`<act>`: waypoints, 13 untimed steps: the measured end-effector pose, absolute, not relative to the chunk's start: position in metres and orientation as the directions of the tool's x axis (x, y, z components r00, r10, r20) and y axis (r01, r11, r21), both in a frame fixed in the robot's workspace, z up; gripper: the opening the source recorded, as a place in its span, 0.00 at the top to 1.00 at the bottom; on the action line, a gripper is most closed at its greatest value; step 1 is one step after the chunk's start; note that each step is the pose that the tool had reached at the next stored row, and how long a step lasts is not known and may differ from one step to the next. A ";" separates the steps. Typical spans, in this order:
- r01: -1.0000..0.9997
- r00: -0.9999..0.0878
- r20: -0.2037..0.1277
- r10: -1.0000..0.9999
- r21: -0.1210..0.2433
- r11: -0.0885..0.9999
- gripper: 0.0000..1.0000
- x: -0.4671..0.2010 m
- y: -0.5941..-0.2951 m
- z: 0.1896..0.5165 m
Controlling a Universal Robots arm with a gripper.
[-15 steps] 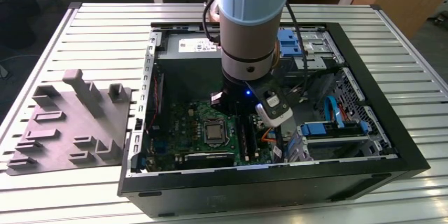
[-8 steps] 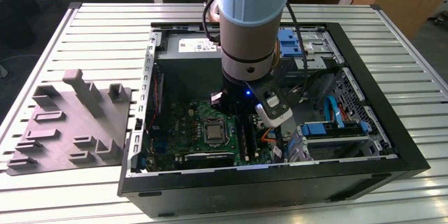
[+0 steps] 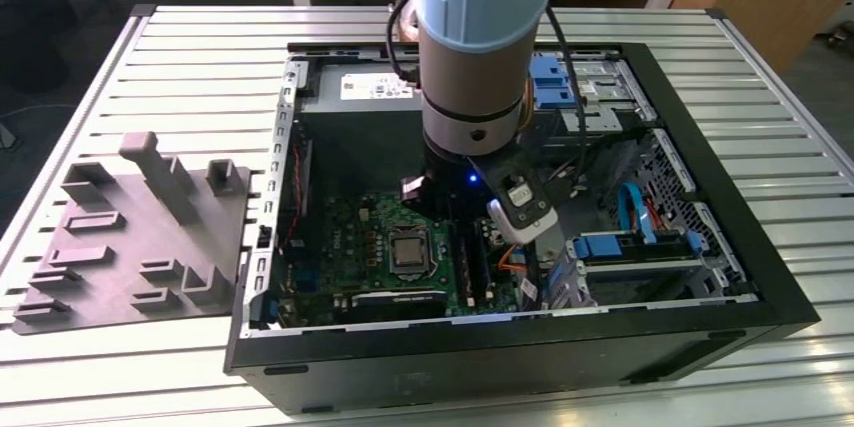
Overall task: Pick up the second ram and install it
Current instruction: 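Insert the second ram into the second slot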
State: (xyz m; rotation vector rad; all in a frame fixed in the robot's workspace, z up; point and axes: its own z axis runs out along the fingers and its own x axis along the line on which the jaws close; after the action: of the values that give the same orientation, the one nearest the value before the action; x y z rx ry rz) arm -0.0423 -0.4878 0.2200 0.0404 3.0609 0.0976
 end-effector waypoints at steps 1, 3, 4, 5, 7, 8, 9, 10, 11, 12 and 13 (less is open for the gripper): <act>0.024 -0.997 -0.078 0.029 0.065 0.998 0.89 -0.042 -0.488 0.220; 0.024 -0.997 -0.078 0.029 0.065 0.998 0.89 -0.042 -0.488 0.219; 0.024 -0.997 -0.078 0.029 0.065 0.998 0.89 -0.042 -0.489 0.219; 0.024 -0.997 -0.078 0.029 0.065 0.998 0.89 -0.042 -0.489 0.218; 0.024 -0.997 -0.078 0.029 0.065 0.998 0.89 -0.042 -0.489 0.218; 0.024 -0.997 -0.078 0.029 0.065 0.998 0.89 -0.042 -0.489 0.218; 0.024 -0.997 -0.078 0.029 0.065 0.998 0.89 -0.042 -0.489 0.218; 0.024 -0.997 -0.078 0.029 0.065 0.998 0.89 -0.042 -0.489 0.217; 0.024 -0.997 -0.078 0.029 0.065 0.998 0.89 -0.042 -0.489 0.217; 0.024 -0.997 -0.078 0.029 0.065 0.998 0.89 -0.042 -0.489 0.217; 0.024 -0.997 -0.078 0.029 0.065 0.998 0.89 -0.042 -0.489 0.217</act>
State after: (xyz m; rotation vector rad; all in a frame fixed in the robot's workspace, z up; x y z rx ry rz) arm -0.0423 -0.4891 0.2166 0.0404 3.0609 0.0979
